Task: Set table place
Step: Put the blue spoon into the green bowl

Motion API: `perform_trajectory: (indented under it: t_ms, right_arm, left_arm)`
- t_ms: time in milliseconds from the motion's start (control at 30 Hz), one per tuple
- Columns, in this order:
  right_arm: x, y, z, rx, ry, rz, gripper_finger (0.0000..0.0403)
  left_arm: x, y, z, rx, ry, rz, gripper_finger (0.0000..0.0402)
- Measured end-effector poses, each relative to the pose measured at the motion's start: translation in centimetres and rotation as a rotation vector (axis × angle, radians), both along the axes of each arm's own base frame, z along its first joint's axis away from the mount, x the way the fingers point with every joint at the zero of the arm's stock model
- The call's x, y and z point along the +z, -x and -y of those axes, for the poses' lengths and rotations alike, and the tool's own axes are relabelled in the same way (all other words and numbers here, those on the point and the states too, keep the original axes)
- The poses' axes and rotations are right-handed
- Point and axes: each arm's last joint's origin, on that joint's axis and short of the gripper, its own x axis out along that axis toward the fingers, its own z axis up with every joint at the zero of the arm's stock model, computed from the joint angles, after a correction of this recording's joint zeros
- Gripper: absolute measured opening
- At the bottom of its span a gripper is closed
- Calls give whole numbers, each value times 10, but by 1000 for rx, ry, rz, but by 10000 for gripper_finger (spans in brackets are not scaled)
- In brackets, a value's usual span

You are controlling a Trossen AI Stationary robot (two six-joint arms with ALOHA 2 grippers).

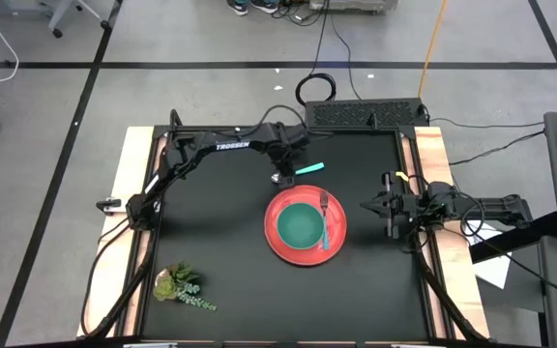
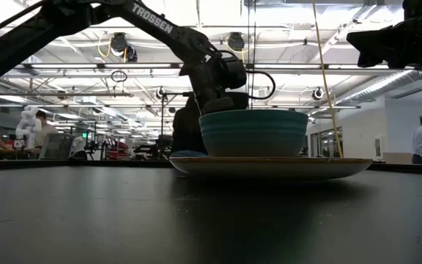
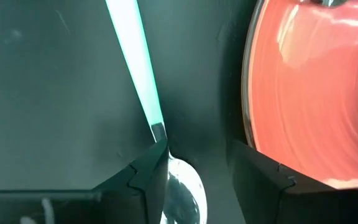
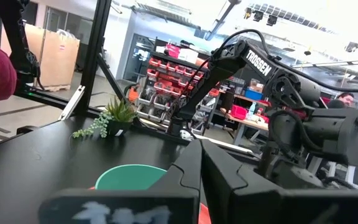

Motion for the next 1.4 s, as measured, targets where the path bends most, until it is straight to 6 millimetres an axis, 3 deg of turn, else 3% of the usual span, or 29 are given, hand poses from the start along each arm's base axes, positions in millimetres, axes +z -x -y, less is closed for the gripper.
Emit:
perform_trajectory:
  t_ms: [267, 1400]
  right_arm:
    - [0, 0, 0, 0, 0, 0, 0]
    - [2, 0, 0, 4, -19, 21, 0]
  left_arm:
    - [-16, 4, 1, 14, -12, -28, 166]
    - [-21, 0, -2, 6, -108, -29, 166]
